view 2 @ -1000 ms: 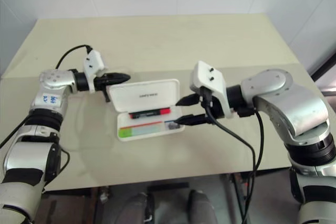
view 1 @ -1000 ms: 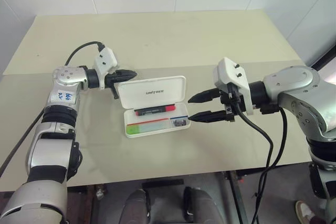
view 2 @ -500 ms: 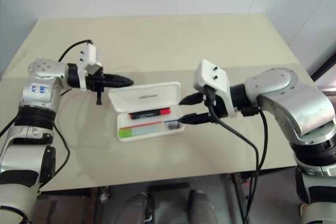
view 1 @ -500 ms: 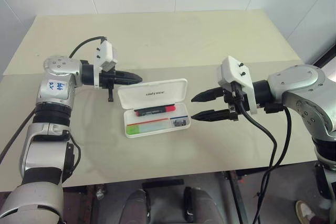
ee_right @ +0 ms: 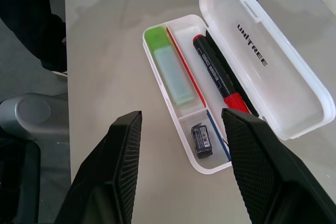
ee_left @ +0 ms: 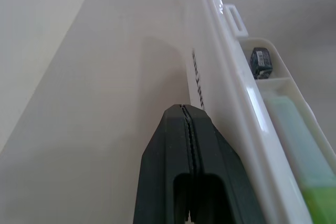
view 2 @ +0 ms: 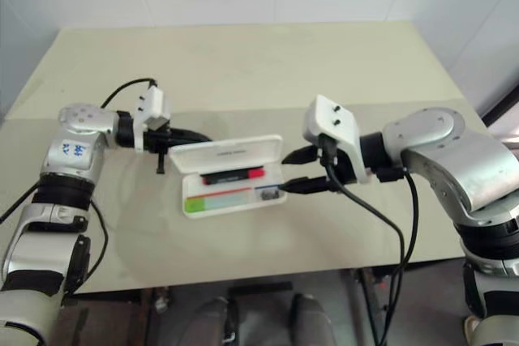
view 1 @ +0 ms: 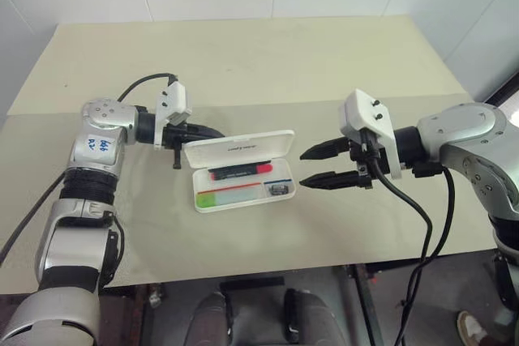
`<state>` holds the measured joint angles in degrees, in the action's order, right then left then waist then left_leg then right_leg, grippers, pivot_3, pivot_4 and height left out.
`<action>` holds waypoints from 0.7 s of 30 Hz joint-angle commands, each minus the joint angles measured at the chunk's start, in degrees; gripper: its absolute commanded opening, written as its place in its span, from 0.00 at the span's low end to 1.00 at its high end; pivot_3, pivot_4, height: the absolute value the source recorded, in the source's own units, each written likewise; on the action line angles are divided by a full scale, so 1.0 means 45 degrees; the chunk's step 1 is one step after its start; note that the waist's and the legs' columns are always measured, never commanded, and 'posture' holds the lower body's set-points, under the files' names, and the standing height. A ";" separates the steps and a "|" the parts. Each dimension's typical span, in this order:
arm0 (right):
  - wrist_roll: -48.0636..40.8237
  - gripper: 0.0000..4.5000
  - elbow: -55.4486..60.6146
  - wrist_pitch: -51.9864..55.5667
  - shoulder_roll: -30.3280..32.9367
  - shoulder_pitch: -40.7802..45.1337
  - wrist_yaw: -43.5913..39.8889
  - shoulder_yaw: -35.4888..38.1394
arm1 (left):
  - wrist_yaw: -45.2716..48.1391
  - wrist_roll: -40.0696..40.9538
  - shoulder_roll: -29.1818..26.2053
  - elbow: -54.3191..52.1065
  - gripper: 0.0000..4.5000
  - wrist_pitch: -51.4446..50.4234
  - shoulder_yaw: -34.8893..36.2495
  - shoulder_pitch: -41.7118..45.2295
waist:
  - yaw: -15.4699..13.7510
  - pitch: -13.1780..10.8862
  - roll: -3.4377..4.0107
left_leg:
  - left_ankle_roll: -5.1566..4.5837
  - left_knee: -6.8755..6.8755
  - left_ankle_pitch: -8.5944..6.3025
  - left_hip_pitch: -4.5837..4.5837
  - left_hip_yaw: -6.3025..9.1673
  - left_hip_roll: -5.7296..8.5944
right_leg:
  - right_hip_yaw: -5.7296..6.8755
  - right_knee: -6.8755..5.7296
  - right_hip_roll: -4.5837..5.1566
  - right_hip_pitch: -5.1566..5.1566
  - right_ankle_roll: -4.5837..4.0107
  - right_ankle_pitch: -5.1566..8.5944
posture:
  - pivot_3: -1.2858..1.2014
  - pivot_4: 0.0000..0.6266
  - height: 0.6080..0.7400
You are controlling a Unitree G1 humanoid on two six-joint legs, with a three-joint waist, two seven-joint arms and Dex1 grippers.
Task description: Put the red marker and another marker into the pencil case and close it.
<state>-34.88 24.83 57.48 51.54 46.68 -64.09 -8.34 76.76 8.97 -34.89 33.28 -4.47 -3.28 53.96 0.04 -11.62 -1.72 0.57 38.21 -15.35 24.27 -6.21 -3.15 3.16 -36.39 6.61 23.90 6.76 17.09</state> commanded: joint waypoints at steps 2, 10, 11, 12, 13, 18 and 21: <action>-0.0336 0.57 0.0502 -0.0127 0.0412 -0.0064 -0.0123 0.0520 | 0.0250 0.0554 0.0242 -0.1894 0.00 -0.0417 -0.0127 -0.0041 | -0.0015 0.0000 0.0000 | -0.0001 0.0001 -0.0001 0.0002 0.0001 0.0001 | 0.0000 0.0003 0.0002 -0.0002 0.0000 0.0000 | 0.52 0.24 1.00; -0.0581 0.57 0.0607 -0.0219 0.0793 -0.0358 -0.0198 0.0687 | 0.0727 0.0517 0.0121 -0.3629 0.00 -0.0835 -0.0876 -0.0896 | 0.0019 0.0000 0.0000 | -0.0001 0.0007 0.0000 -0.0004 0.0001 -0.0002 | -0.0006 -0.0008 -0.0003 -0.0002 0.0000 0.0000 | 0.52 0.24 1.00; -0.0610 0.57 0.0618 -0.0201 0.0809 -0.0367 -0.0173 0.0713 | 0.0730 0.0507 0.0091 -0.3684 0.00 -0.0835 -0.0925 -0.0970 | 0.0016 0.0000 0.0001 | -0.0001 0.0007 0.0000 -0.0008 0.0001 -0.0003 | -0.0008 -0.0011 -0.0004 -0.0002 -0.0001 0.0000 | 0.52 0.24 1.00; -0.0641 0.57 0.0628 -0.0181 0.0816 -0.0370 -0.0152 0.0751 | 0.0748 0.0510 0.0058 -0.3733 0.00 -0.0873 -0.0975 -0.1042 | 0.0015 0.0000 0.0001 | -0.0001 0.0007 0.0000 -0.0008 0.0002 -0.0004 | -0.0008 -0.0011 -0.0005 -0.0002 0.0000 0.0000 | 0.52 0.24 1.00; -0.0701 0.57 0.0617 -0.0134 0.0816 -0.0349 -0.0134 0.0825 | 0.0768 0.0478 0.0017 -0.3781 0.00 -0.0866 -0.1048 -0.1139 | 0.0014 0.0000 0.0001 | 0.0000 0.0007 0.0000 -0.0008 0.0001 -0.0003 | -0.0010 -0.0011 -0.0004 -0.0002 -0.0001 0.0000 | 0.52 0.24 1.00; -0.0837 0.57 0.0379 -0.0027 0.0862 -0.0030 -0.0062 0.1098 | 0.0745 0.0250 -0.0121 -0.3741 0.00 -0.0570 -0.1321 -0.1516 | 0.0001 0.0000 0.0001 | -0.0001 0.0004 -0.0001 -0.0007 0.0001 -0.0002 | -0.0012 -0.0005 -0.0003 -0.0002 -0.0001 0.0000 | 0.52 0.24 1.00; -0.0915 0.57 0.0143 0.0045 0.0836 0.0342 0.0028 0.1204 | 0.0579 0.0264 -0.0038 -0.3841 0.00 -0.0586 -0.1406 -0.1682 | 0.0003 0.0000 0.0001 | -0.0004 0.0008 -0.0002 -0.0007 0.0000 -0.0002 | -0.0013 -0.0006 -0.0001 -0.0002 -0.0001 0.0000 | 0.52 0.24 1.00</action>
<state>-37.98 24.98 57.66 54.37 46.78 -64.19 -5.74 79.57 10.28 -34.90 18.24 -7.52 -9.54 46.59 0.06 -11.62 -1.72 0.55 38.25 -15.36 24.23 -6.20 -3.16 3.10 -36.42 6.60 23.89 6.76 17.09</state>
